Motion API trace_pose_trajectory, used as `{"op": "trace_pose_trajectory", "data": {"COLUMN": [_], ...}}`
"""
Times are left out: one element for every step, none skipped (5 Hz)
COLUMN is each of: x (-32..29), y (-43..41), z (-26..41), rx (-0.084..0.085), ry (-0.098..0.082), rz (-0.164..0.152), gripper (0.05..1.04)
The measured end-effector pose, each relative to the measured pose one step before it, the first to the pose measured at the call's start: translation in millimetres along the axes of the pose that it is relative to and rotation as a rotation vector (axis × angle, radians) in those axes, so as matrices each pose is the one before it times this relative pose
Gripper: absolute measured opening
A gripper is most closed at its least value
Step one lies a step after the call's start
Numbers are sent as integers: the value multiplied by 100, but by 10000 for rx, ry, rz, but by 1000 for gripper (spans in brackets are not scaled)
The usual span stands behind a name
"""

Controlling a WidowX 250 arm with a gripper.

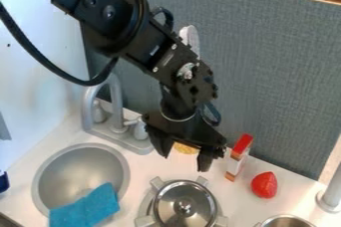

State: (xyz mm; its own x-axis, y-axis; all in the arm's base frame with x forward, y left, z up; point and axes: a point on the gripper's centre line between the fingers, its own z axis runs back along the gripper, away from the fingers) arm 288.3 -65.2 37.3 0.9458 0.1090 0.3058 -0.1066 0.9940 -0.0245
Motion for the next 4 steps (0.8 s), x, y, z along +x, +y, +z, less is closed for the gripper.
{"op": "trace_pose_trajectory", "data": {"x": [-529, -1169, -826, -1128], "y": [120, 319, 45, 638], "z": [-606, -1948, -1696, -2626], "rx": [69, 109, -43, 319], "ry": [221, 274, 93, -119], "rz": [-12, -394, -348, -198], "gripper": [1003, 1004, 1003, 1003]}}
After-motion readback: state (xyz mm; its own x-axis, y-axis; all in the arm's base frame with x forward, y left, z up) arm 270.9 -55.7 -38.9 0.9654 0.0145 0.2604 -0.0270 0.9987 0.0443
